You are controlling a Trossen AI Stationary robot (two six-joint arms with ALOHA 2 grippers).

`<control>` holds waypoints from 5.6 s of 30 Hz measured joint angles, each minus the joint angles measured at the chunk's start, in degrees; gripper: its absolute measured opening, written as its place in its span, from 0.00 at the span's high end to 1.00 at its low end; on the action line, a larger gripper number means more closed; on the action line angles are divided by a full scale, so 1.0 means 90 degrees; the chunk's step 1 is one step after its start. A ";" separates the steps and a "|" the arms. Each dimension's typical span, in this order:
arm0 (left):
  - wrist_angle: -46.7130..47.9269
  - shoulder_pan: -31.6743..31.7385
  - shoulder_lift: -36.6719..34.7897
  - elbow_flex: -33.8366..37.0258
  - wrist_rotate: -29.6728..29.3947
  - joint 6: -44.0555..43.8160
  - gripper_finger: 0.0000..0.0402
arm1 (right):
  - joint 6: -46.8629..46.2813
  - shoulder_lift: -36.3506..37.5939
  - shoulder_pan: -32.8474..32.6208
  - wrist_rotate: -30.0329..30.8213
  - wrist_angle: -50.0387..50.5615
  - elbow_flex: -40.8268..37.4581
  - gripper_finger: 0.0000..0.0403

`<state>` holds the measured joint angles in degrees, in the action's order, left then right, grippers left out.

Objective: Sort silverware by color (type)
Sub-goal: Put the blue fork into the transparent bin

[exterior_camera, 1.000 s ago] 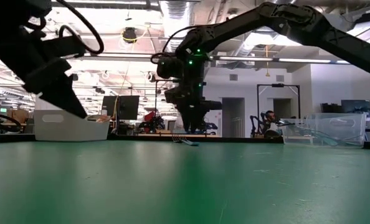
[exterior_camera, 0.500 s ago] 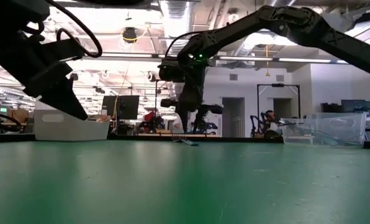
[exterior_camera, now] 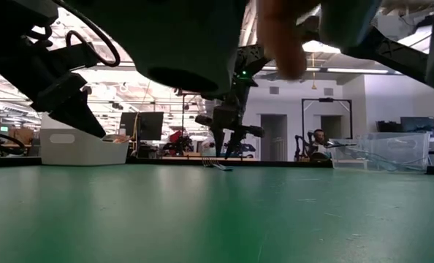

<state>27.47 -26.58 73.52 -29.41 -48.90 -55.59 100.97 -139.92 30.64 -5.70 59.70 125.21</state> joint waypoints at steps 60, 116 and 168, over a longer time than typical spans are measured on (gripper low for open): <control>-0.5745 0.4583 0.1240 -0.0839 0.4196 0.6692 0.73 | -1.0359 0.3339 -0.0177 -0.1227 0.1087 -0.0759 0.70; -0.0147 0.6454 0.5359 -0.6149 0.5882 1.3761 0.73 | -1.3602 0.8505 -0.2779 0.0133 -0.3855 -0.8609 0.70; 0.1709 0.6287 0.5804 -0.7366 0.6312 1.3954 0.81 | -1.4010 0.8459 -0.3493 0.0336 -0.3903 -0.8609 0.70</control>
<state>42.86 30.00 125.75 -95.70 7.90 70.00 -25.12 -63.79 -0.80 -2.68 24.58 47.72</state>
